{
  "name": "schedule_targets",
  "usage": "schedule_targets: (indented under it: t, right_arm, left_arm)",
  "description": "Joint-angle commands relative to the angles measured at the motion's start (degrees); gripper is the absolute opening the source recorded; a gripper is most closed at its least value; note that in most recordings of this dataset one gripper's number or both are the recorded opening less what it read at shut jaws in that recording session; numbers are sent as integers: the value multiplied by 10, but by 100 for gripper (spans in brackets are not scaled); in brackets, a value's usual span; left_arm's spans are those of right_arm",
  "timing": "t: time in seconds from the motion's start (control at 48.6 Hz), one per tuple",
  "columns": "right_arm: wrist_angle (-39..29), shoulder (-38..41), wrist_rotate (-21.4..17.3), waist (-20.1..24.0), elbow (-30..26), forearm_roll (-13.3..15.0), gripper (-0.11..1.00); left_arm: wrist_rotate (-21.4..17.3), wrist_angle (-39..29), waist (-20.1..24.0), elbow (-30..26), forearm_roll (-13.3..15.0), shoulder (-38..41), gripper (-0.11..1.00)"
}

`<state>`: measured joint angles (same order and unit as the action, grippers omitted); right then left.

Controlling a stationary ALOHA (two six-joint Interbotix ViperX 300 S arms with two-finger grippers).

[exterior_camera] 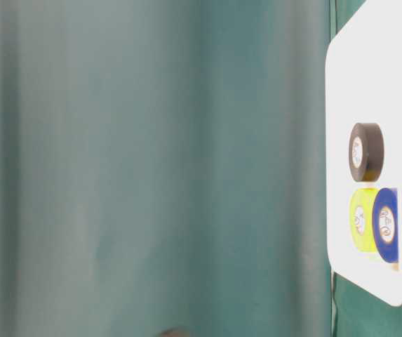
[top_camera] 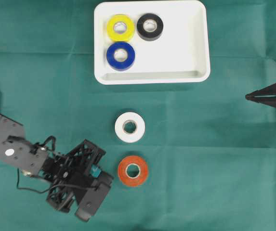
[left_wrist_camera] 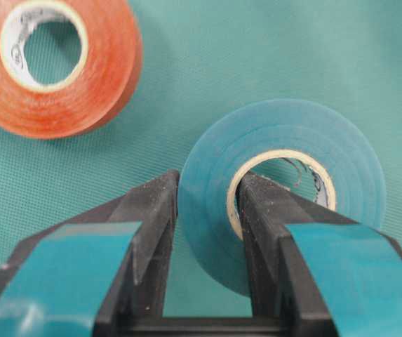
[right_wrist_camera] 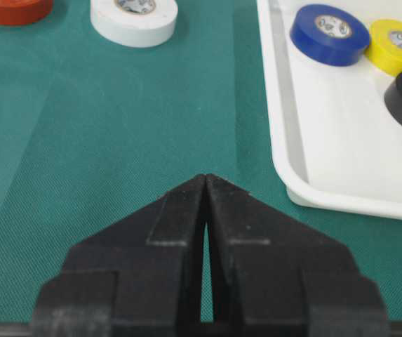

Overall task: Put the tape into the white case with the left arm.
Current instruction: 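Lower the left gripper into the teal roll's hole and grasp it, then carry the teal roll into the white tray and lower it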

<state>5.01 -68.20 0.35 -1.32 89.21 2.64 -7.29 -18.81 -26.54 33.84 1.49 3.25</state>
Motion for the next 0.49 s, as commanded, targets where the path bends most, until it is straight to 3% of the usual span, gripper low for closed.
schedule_targets:
  t: [0.0,0.247,0.473]
  right_arm:
    - [5,4,-2,-1,-7,2,-9]
    - [5,4,-2,0,-7,1,-9]
    - [5,4,-2,-1,-5,2,-9]
  left_arm:
    - [1,-23,-4,-19,-1,-34,24]
    - [-1,-54,13,-21,-1,-56,24]
    - [-5,-53,82,-19,-2,-54,24]
